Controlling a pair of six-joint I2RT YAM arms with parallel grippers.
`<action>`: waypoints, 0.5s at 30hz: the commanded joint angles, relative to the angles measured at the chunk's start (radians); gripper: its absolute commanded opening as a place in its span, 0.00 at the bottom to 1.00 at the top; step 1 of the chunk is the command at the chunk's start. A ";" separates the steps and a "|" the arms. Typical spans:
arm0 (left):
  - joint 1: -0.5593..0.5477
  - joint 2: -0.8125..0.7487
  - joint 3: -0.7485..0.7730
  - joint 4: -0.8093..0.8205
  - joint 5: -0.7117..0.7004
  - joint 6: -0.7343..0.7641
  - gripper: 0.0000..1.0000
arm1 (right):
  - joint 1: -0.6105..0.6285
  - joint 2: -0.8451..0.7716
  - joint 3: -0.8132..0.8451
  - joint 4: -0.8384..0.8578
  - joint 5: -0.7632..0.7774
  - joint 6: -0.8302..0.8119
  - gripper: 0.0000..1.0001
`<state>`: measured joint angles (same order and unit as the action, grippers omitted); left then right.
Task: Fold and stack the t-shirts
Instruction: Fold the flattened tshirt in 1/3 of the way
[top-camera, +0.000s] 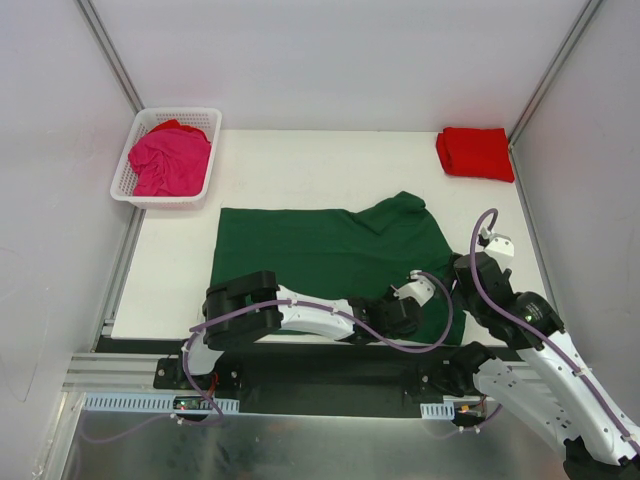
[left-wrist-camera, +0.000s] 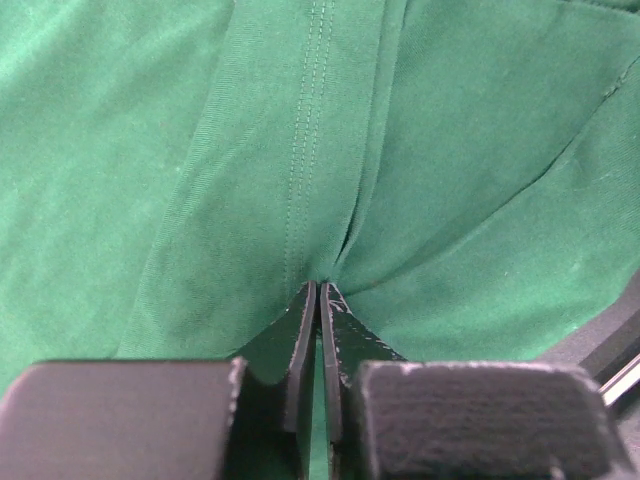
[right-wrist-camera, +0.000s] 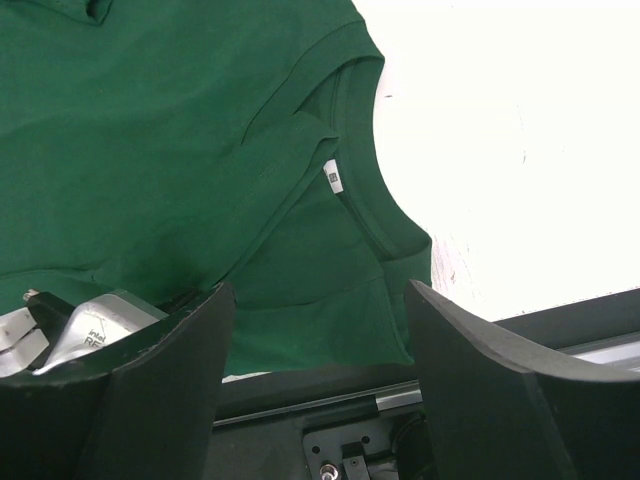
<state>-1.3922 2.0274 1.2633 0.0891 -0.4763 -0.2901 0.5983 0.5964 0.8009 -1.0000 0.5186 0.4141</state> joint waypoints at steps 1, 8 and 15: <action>0.010 -0.001 -0.005 0.004 -0.008 0.005 0.00 | -0.008 -0.012 -0.008 -0.006 0.001 -0.009 0.72; 0.009 -0.022 0.007 0.004 -0.008 0.017 0.00 | -0.009 -0.015 -0.015 -0.005 0.000 -0.005 0.72; 0.009 -0.055 0.021 0.004 -0.005 0.029 0.00 | -0.009 -0.014 -0.022 0.000 -0.005 -0.005 0.73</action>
<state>-1.3922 2.0274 1.2633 0.0914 -0.4763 -0.2844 0.5930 0.5915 0.7868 -1.0000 0.5152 0.4141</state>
